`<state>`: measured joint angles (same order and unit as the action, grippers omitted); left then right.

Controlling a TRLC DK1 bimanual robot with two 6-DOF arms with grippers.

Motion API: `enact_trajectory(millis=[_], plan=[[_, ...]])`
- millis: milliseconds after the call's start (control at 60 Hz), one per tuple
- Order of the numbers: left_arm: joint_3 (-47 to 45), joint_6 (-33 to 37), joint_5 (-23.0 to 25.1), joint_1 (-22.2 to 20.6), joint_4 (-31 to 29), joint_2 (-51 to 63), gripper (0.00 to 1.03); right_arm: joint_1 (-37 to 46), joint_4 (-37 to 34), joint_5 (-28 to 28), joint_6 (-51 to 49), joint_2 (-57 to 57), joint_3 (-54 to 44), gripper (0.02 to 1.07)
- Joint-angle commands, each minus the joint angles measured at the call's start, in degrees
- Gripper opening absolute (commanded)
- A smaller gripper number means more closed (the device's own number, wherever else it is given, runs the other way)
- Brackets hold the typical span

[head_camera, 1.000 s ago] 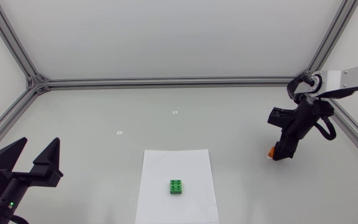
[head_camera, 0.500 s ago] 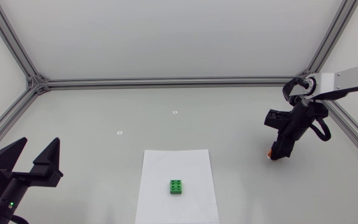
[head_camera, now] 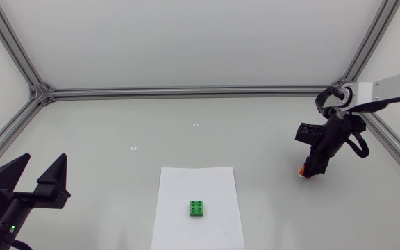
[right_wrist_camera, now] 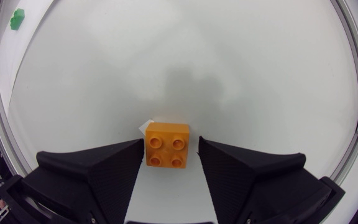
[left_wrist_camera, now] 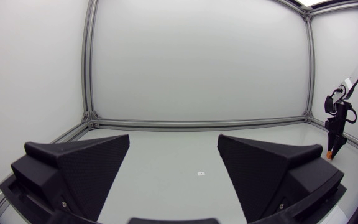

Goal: Pick up the orange 2x2 brick with the right arm and stack it on top of the green 2x2 brick in the center

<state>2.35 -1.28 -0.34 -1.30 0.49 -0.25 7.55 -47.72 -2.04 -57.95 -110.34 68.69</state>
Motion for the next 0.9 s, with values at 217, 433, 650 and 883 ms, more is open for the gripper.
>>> enact_trajectory(millis=[217, 433, 650, 883], plan=[[-2.3, 0.8, 0.3, 0.2, -0.8, -0.5, 0.99, -0.1, 0.8, 0.4, -2.3, -1.2, -0.1, 0.42], [-2.3, 0.8, 0.3, 0.2, -0.8, -0.5, 0.99, -0.1, 1.4, 0.1, -2.6, 0.5, -1.4, 0.12], [-2.3, 0.8, 0.3, 0.2, -0.8, -0.5, 0.99, -1.5, -0.4, -0.1, -3.5, 10.3, -4.3, 0.08], [-2.3, 0.8, 0.3, 0.2, -0.8, -0.5, 0.99, -7.3, -6.2, -0.1, -2.8, 21.8, -7.3, 0.08]])
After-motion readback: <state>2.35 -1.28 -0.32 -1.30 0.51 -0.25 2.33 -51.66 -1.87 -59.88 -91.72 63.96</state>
